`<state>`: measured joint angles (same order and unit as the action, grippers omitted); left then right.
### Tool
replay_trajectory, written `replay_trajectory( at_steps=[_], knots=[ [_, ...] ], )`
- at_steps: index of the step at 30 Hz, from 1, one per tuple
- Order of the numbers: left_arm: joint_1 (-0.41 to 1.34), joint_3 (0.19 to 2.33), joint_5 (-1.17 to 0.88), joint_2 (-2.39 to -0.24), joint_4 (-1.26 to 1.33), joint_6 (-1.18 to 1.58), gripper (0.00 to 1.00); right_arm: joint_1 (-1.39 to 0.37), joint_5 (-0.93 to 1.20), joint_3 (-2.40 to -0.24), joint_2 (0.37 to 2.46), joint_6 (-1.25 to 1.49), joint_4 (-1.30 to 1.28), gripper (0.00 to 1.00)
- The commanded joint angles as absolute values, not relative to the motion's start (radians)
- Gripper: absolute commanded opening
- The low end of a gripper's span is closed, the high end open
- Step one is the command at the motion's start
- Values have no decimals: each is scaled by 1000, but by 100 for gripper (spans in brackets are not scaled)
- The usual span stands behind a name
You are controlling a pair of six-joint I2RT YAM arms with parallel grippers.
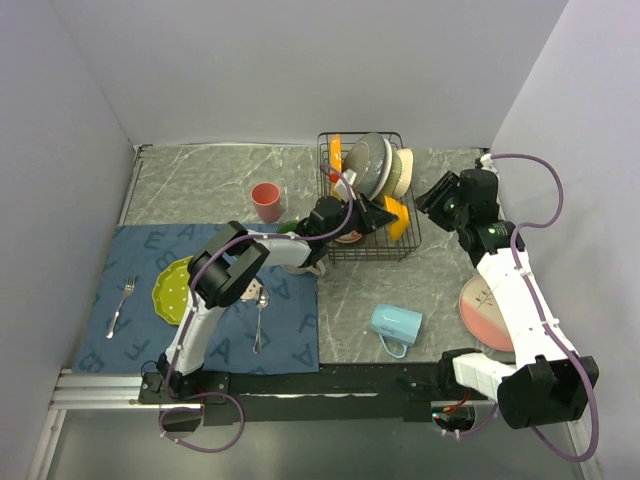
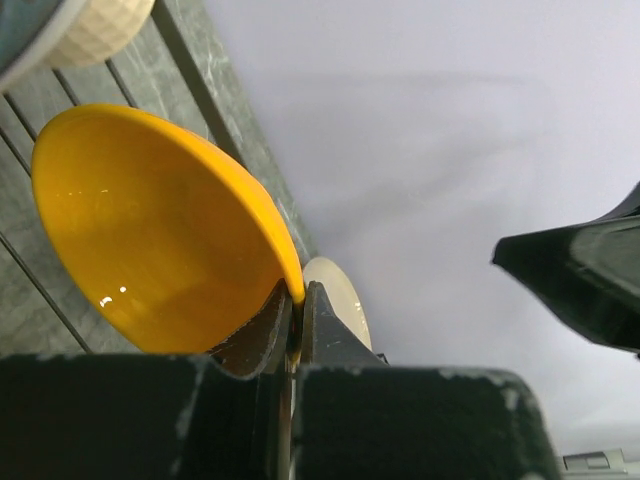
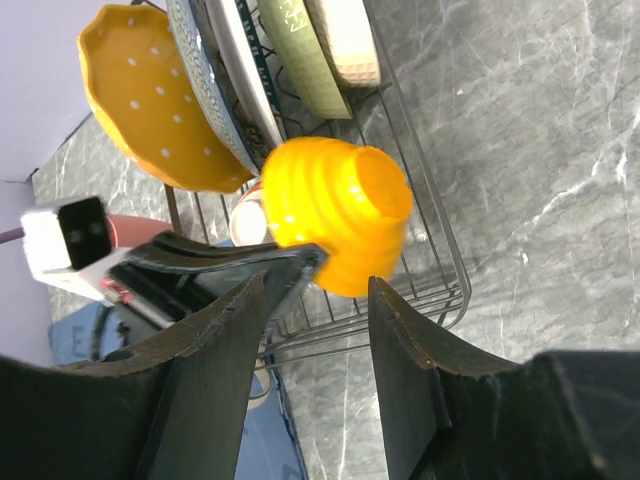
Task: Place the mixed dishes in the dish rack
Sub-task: Place the bowl upside down on the dish rack
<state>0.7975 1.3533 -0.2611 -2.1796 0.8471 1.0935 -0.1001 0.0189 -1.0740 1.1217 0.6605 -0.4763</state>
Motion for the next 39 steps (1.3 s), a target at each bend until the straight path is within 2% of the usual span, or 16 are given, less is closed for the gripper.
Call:
replay_trajectory(
  at_steps=[1, 20, 32, 39],
  knots=[
    [808, 1411, -311, -2207, 900, 1089, 1, -86, 2, -1066, 1091, 652, -469, 53],
    [819, 1457, -382, -2224, 919, 1075, 1, -74, 18, -1051, 1088, 653, -463, 53],
    [775, 1362, -437, -2227, 1133, 1176, 1, -69, 25, -1043, 1083, 653, -463, 53],
    [762, 1407, -500, -2301, 1239, 1253, 1, -68, 26, -1049, 1083, 655, -465, 53]
  ],
)
